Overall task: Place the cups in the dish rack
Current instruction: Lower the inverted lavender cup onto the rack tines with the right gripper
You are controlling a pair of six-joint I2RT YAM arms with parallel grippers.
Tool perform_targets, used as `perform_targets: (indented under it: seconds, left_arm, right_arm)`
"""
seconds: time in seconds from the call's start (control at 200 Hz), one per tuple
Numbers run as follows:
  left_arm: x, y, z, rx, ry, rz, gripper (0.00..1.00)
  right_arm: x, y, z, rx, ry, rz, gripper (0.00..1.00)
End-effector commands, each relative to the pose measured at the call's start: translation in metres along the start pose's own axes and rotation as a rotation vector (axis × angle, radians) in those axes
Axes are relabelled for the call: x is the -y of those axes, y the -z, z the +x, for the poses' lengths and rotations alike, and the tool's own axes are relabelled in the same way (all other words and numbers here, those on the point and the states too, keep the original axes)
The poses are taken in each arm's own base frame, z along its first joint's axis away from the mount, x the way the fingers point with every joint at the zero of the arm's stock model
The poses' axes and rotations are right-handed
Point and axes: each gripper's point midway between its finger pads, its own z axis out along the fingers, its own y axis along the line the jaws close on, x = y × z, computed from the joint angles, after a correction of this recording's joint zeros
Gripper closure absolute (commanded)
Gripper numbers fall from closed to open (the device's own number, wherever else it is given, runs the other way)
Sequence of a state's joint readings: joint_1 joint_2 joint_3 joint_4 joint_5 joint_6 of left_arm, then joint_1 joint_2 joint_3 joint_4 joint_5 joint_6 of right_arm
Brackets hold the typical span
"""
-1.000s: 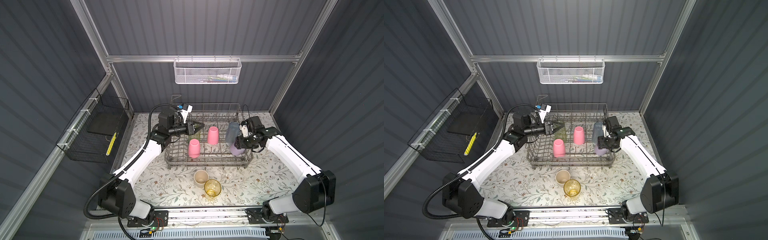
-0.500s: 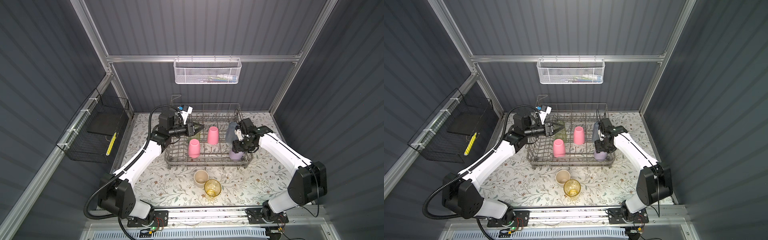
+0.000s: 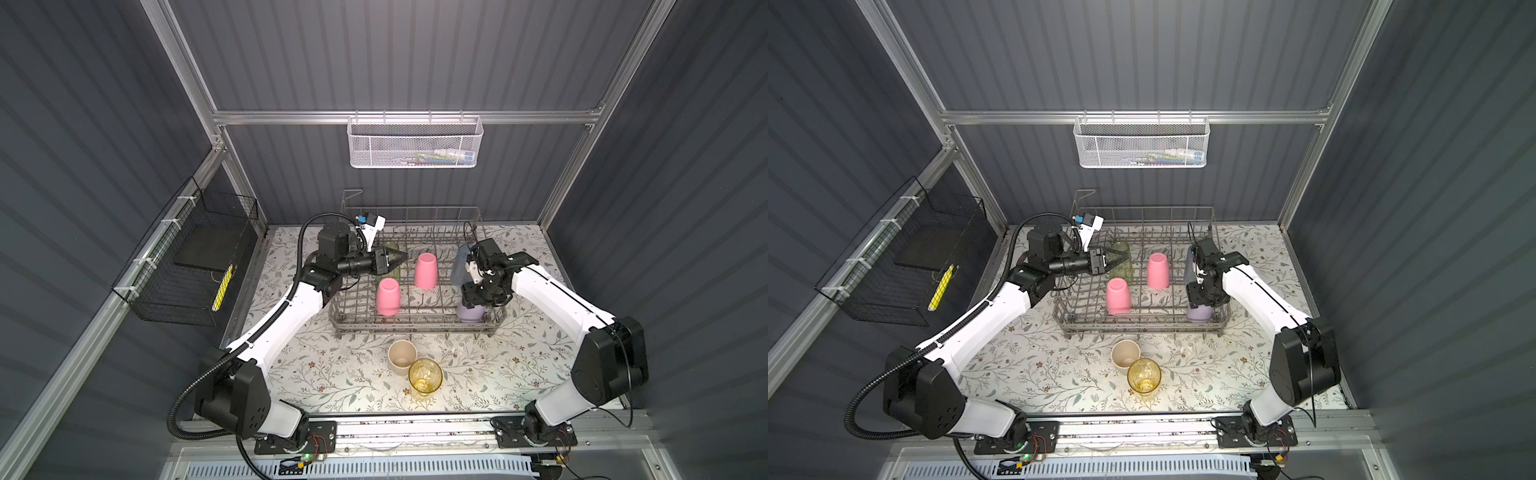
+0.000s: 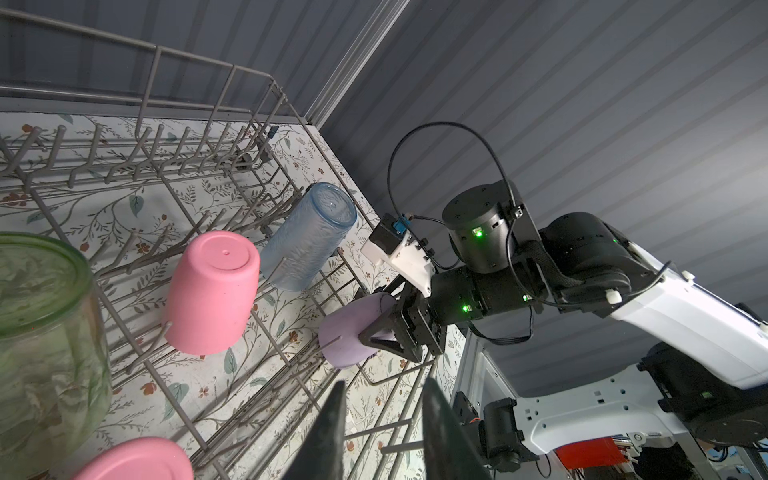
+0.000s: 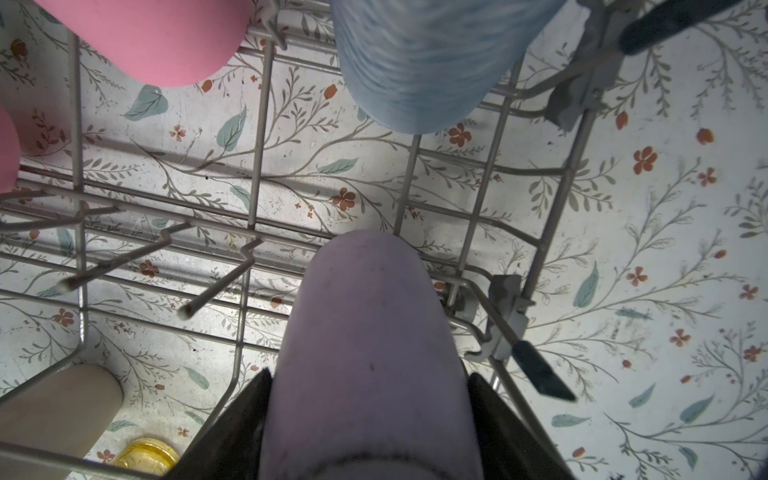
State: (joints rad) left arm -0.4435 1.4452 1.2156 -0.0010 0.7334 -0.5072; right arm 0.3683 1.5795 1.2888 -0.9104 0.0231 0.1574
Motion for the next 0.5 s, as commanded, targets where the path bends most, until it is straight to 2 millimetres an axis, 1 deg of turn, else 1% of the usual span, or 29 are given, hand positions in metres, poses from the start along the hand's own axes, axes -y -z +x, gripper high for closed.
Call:
perform_targets:
  seconds: [0.0,0.15,0.225,0.31,0.39,0.495]
  left_arm:
    - [0.01,0.008,0.0,0.003,-0.031,0.021,0.69]
    - [0.009,0.008,0.001,0.002,-0.027,0.016,0.69]
    - [0.009,0.008,0.0,0.003,-0.027,0.016,0.69]
    - [0.01,0.008,0.0,0.003,-0.028,0.017,0.68]
    - [0.01,0.009,0.001,0.002,-0.028,0.016,0.68]
    - [0.011,0.01,0.0,0.004,-0.024,0.015,0.69]
  right_arm:
    - [-0.001,0.004,-0.001,0.008,-0.013,-0.002,0.29]
    - [-0.005,0.014,-0.004,0.043,-0.018,-0.027,0.19]
    - [-0.006,0.019,-0.005,0.061,-0.022,-0.034,0.17]
    - [-0.006,0.028,-0.008,0.097,-0.028,-0.041,0.15]
    - [-0.004,0.043,-0.014,0.153,-0.044,-0.041,0.14]
    - [0.002,0.075,-0.023,0.274,-0.069,-0.023,0.13]
